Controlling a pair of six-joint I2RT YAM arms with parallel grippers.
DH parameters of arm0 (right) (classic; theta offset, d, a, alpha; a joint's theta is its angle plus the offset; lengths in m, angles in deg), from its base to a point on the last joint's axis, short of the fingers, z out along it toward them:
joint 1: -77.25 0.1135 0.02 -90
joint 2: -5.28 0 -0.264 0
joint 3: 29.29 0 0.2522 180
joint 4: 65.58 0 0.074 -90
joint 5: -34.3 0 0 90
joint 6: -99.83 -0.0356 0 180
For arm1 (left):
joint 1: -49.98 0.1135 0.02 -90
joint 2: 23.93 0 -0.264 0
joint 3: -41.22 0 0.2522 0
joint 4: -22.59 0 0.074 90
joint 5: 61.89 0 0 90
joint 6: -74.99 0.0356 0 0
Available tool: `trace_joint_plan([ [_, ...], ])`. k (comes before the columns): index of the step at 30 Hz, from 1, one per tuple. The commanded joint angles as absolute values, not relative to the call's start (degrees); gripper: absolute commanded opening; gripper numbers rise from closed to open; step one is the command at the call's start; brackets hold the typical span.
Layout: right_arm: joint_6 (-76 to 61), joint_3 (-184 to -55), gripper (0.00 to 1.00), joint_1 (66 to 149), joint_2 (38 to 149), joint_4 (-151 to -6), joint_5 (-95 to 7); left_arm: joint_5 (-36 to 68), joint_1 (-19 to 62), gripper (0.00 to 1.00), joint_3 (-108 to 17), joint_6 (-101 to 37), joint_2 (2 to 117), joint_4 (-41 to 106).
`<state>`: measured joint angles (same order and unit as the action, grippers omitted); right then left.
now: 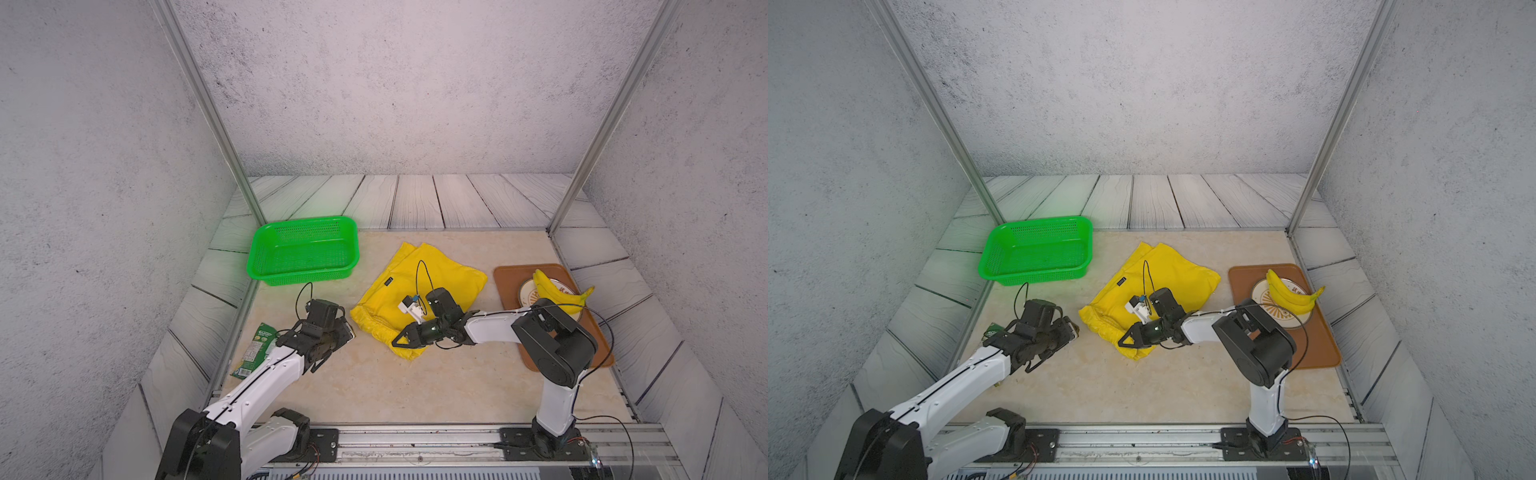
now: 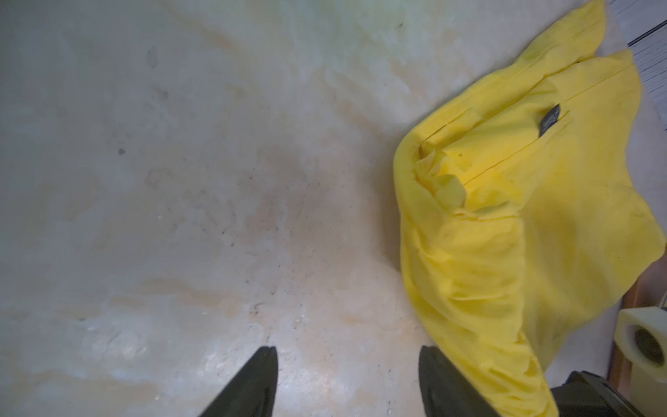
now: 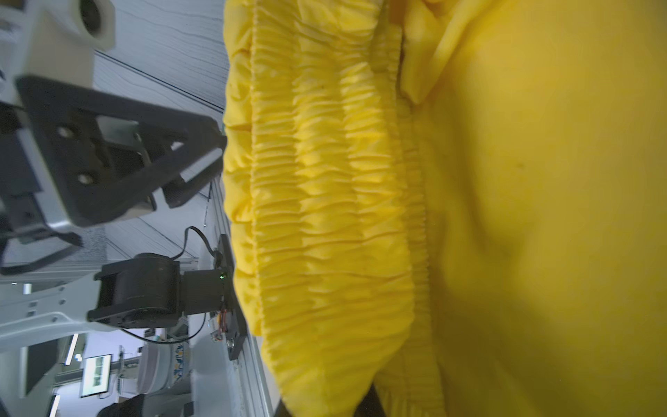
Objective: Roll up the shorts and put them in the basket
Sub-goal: Roll the shorts at the center of the board.
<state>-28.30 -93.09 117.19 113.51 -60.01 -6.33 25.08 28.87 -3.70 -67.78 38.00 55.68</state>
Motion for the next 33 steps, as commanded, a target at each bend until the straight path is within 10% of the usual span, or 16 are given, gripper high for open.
trace_joint_plan([
  [1,-39.35,-91.32,0.00,115.35,116.64,-48.86,-1.24,23.04,29.02,0.68,-1.78,-68.12,38.84,50.90],
  [17,-59.50,-85.61,0.00,108.78,127.08,-24.98,0.24,22.61,25.51,0.76,-5.78,-67.57,54.42,25.69],
  [33,-60.85,-85.63,0.06,104.63,128.57,-30.42,0.31,28.18,22.82,0.73,-20.79,-66.08,73.07,34.17],
])
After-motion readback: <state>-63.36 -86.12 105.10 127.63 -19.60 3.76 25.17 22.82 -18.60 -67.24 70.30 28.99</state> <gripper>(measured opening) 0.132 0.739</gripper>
